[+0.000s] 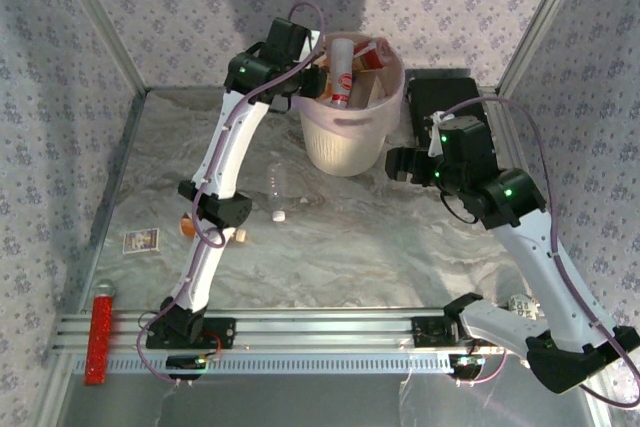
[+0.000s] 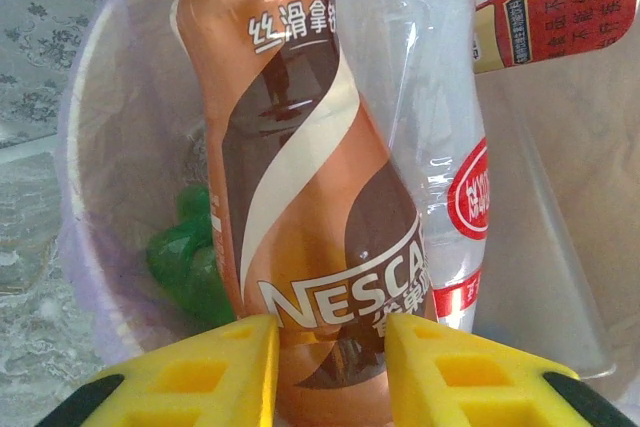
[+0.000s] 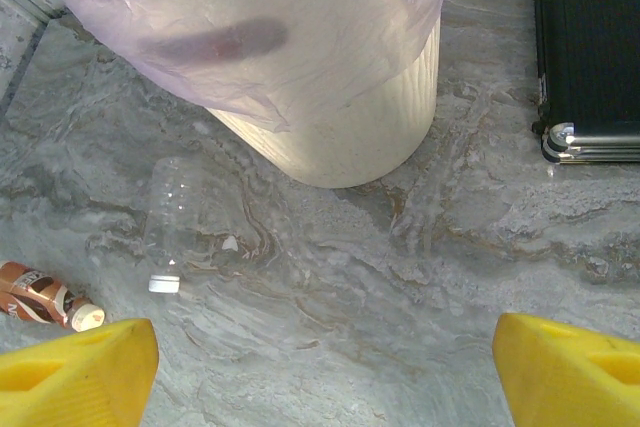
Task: Put the plastic bottles in the bin
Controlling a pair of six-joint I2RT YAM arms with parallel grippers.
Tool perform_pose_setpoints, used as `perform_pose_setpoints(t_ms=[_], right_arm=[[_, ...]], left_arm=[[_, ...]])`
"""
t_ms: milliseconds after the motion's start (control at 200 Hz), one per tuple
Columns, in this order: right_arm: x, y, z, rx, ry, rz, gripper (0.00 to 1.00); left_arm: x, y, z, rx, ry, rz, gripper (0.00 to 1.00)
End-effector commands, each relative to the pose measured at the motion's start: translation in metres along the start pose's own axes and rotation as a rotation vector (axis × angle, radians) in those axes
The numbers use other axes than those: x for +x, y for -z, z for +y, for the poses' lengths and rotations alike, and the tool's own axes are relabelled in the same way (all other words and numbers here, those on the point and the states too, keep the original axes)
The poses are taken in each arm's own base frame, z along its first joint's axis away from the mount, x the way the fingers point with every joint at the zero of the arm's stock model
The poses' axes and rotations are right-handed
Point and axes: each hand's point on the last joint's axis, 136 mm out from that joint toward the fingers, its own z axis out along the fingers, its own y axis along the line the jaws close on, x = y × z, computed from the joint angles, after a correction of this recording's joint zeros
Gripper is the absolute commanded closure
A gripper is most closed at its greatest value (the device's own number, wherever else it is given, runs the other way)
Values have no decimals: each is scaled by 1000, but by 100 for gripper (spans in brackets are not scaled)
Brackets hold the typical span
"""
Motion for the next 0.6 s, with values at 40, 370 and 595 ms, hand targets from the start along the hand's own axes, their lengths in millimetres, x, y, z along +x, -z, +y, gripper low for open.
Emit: perform_pose_setpoints(t_ms=[40, 370, 595], right_arm=[[-7, 1, 7, -24, -10, -28, 11], [-2, -13, 42, -17, 91, -14, 11], [11, -33, 86, -18, 212, 21, 10]], left_arm=[[-17, 41, -5, 13, -22, -77, 53], [-35, 118, 1, -13, -35, -179, 27], [-23, 141, 18, -98, -81, -140, 21]])
